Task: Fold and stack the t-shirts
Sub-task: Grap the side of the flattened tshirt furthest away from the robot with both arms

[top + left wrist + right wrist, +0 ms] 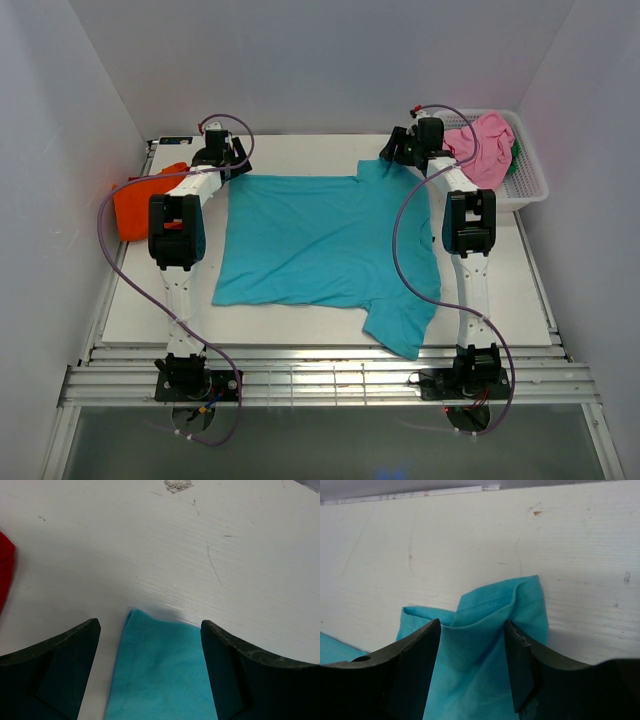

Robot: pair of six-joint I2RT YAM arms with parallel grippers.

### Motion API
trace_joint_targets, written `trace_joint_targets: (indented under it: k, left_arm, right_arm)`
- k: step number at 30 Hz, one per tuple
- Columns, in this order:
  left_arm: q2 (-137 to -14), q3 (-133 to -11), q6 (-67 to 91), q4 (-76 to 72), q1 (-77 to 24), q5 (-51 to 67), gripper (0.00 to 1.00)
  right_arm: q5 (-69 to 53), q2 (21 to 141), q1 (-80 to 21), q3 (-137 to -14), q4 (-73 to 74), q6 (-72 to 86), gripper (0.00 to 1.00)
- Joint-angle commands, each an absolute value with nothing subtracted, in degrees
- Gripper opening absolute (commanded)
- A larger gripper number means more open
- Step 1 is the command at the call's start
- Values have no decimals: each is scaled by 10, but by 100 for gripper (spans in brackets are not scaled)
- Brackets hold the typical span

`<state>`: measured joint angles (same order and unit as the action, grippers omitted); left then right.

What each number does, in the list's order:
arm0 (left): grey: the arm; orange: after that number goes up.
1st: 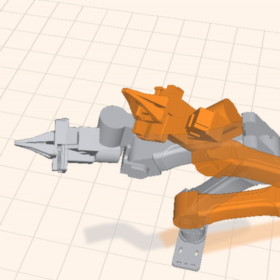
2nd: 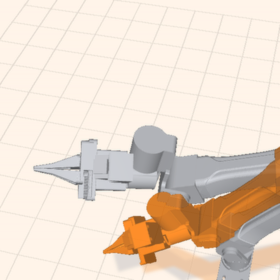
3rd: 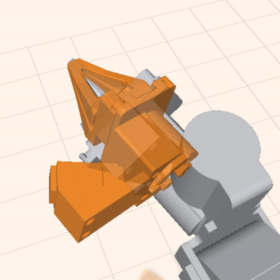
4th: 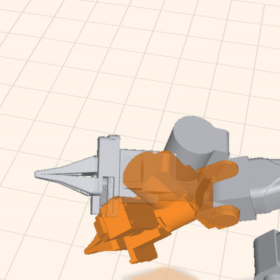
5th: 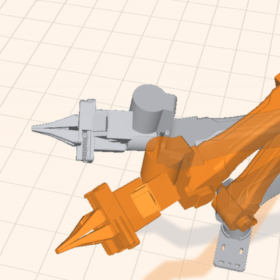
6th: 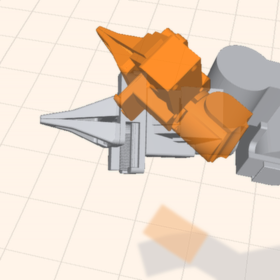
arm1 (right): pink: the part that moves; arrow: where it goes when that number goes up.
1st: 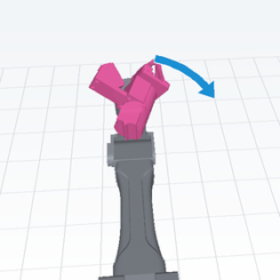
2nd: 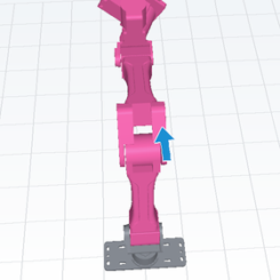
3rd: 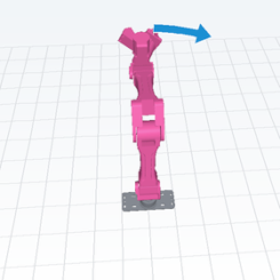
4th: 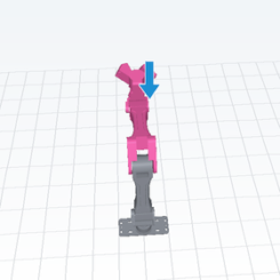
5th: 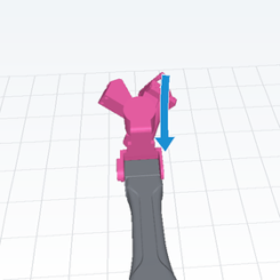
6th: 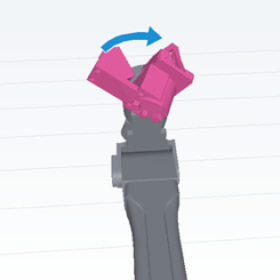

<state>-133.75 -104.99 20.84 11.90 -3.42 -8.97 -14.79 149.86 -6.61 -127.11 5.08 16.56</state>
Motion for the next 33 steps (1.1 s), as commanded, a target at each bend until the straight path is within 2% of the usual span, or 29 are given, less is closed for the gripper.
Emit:
trace_joint_targets:
  k: [1,9,14,19,24,33]
  left_arm:
    - [-1335,-1047,208,106,-27,-82,93]
    - [-1333,-1044,214,106,-25,-73,93]
    - [-1325,-1034,212,97,-24,-66,93]
    - [-1330,-1034,213,91,-23,-48,93]
    - [-1329,-1028,217,84,-23,-41,93]
    - [-1321,-1023,213,83,-22,-42,93]
  right_arm:
    - [-181,1506,-67,-1281,-23,198,60]
    - [-200,1477,-68,-1248,-81,198,60]
    - [-150,1390,-67,-1140,-107,158,60]
    - [-67,1342,-67,-1127,-50,106,60]
    - [-62,1301,-66,-1067,-74,88,60]
    - [-8,1329,-66,-1114,-2,82,59]
